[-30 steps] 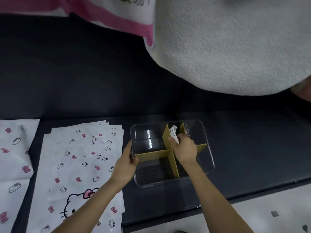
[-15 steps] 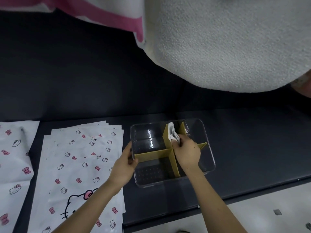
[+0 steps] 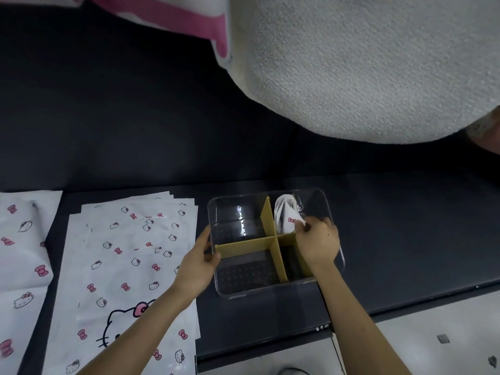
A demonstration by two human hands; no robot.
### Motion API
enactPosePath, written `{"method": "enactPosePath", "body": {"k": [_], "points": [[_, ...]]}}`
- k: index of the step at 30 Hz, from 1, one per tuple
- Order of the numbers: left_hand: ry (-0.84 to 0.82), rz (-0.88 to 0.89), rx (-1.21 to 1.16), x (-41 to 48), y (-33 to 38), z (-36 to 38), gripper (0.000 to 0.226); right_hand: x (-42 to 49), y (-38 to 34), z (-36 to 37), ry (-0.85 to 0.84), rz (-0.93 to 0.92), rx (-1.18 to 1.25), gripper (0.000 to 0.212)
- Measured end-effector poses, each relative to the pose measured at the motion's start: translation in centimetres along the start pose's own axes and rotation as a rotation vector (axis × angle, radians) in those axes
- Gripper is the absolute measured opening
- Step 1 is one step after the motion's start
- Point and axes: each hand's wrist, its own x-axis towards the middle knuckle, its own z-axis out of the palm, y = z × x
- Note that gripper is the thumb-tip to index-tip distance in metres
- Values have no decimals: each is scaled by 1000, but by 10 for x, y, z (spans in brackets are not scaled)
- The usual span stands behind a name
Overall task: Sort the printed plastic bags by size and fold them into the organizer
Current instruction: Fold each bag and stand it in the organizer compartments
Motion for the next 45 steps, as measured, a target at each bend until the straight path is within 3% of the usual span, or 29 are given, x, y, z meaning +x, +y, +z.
{"method": "enactPosePath", "body": {"k": [5, 9, 14, 23, 26, 28, 30, 32, 35, 38, 40, 42, 45], "points": [[-5, 6, 28, -1, 0, 0, 63, -1, -3, 6, -91, -147, 11, 34], [-3, 0, 54, 0, 0, -1, 64, -4, -5, 8, -145, -138, -36, 52], [-9, -4, 74, 0, -1, -1, 63, -6, -19, 10, -62, -88, -164, 67], [-14, -1, 72, 5, -8, -2, 61, -5, -28, 17, 72, -86, -44, 15], [111, 15, 188, 4, -4, -6, 54, -4, -18, -5, 141, -88, 206, 24], [320, 79, 254, 2, 5, -10, 47, -6, -14, -29, 21, -14, 511, 36], [406, 199, 219, -1, 23, -12, 39, -12, -14, -54, -119, 54, 790, 32], [327, 296, 148, -2, 46, -10, 36, -22, -18, -73, -344, 65, 904, 19], [40, 261, -53, -2, 73, -2, 30, -27, -24, -83, -585, 4, 900, 15], [-162, 189, -170, -3, 76, 9, 25, -29, -33, -84, -556, -11, 950, 12], [-239, 144, -194, -6, 73, 13, 46, -29, -36, -81, -470, 26, 982, 7], [-276, 107, -238, -8, 69, 15, 64, -28, -36, -78, -413, 73, 990, 14], [-275, 87, -199, -7, 66, 15, 73, -29, -31, -73, -439, 101, 999, 33]]}}
